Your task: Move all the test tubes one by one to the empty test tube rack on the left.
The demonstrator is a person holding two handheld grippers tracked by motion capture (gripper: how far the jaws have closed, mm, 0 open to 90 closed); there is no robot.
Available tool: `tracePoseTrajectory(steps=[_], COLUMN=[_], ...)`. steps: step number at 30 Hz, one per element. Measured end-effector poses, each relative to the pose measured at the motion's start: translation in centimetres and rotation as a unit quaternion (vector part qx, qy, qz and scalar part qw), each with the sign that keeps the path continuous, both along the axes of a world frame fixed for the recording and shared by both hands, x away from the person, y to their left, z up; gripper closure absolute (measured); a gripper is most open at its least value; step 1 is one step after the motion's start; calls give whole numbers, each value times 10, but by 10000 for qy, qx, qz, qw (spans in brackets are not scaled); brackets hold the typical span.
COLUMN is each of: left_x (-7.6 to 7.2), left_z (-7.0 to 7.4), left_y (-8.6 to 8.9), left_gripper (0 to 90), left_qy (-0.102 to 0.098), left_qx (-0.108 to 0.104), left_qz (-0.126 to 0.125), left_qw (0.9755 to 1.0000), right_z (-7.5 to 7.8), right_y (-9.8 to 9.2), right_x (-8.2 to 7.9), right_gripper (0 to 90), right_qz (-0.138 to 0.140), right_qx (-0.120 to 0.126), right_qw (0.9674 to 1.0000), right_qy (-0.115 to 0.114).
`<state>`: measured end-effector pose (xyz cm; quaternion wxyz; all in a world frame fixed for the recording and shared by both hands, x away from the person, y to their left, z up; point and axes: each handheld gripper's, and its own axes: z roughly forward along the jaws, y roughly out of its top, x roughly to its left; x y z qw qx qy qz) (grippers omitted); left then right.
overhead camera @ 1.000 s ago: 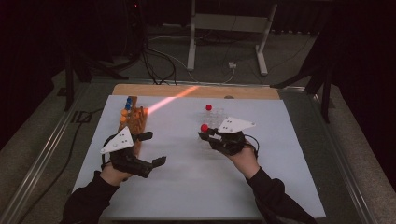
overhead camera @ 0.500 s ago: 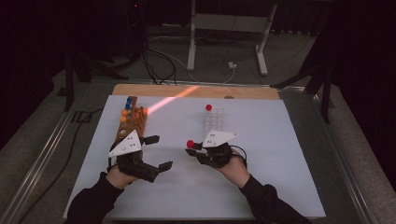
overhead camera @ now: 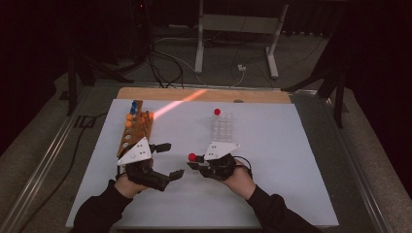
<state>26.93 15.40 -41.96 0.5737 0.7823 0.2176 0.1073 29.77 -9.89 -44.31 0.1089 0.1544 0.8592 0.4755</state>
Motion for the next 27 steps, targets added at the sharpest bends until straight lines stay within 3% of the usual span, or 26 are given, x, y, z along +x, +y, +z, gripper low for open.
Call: tracePoseTrajectory(steps=[3, 13, 27], left_x=[0, 1, 5], left_z=[-1, -5, -10], left_y=[-2, -7, -27], left_gripper=[82, 328, 582], left_qy=[22, -47, -172], left_qx=[-4, 13, 307], left_qz=[-3, 9, 29], left_qw=[10000, 10000, 9994], right_z=[1, 2, 1], right_y=[1, 2, 3], right_x=[-1, -3, -3], right_gripper=[746, 746, 746], right_qz=[33, 75, 107], right_qx=[6, 12, -2], right_qw=[10000, 10000, 9999], right_qy=[-7, -11, 13])
